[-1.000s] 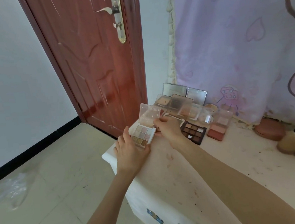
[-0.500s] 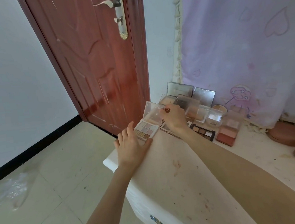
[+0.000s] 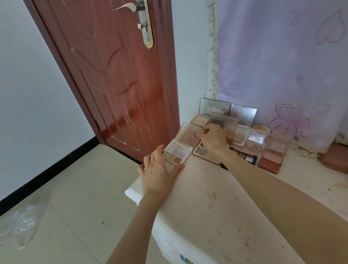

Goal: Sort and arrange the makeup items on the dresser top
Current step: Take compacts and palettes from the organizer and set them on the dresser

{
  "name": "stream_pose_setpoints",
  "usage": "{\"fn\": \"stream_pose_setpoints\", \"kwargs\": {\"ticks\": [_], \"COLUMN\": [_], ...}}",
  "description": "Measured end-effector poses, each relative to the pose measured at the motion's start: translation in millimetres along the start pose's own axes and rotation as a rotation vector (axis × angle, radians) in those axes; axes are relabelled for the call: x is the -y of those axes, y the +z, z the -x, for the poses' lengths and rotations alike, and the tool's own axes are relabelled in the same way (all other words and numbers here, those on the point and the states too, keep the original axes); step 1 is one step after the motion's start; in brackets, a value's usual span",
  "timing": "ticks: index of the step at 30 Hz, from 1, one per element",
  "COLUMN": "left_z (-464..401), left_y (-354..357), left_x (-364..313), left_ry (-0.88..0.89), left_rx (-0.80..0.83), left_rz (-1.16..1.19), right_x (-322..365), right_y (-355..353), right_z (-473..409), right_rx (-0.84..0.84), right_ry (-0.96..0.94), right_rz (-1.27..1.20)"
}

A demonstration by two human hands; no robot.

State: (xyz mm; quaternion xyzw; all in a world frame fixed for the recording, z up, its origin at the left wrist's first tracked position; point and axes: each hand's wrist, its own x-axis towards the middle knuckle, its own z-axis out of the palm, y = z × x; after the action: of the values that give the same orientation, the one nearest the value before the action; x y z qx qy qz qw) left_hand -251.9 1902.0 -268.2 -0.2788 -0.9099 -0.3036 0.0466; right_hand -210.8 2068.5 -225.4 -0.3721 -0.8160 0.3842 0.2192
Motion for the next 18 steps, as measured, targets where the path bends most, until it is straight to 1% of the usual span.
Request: {"fn": "stream_pose_setpoints", "kwargs": {"ticks": [6,9,14,18], "left_z": [1.3,3.8,6.4,14.9], "left_y": [0.7,-0.2,-3.6,-7.9], "left_x": [-0.5,1.3,1.9,-4.5], "left_ry": [0.025,0.035,0.036,0.024], "left_rx": [0.001,-0.01,-0.015,0.01], "left_rz": [-0.063,-0.07,-0.058,-0.049], "right_x": [2.1,1.5,-8.9,-27.9], "right_y": [-10.4,-17.3,-42.1,-68.7], "right_z": [8.0,18.2,55.4,91.7], "right_rx": [0.005,0.001,0.023,0.025], "right_ry": [-0.004,-0.014,-0.11,-0.15], "right_rz": [0.017,-0.027,-0.064,-0.014]}}
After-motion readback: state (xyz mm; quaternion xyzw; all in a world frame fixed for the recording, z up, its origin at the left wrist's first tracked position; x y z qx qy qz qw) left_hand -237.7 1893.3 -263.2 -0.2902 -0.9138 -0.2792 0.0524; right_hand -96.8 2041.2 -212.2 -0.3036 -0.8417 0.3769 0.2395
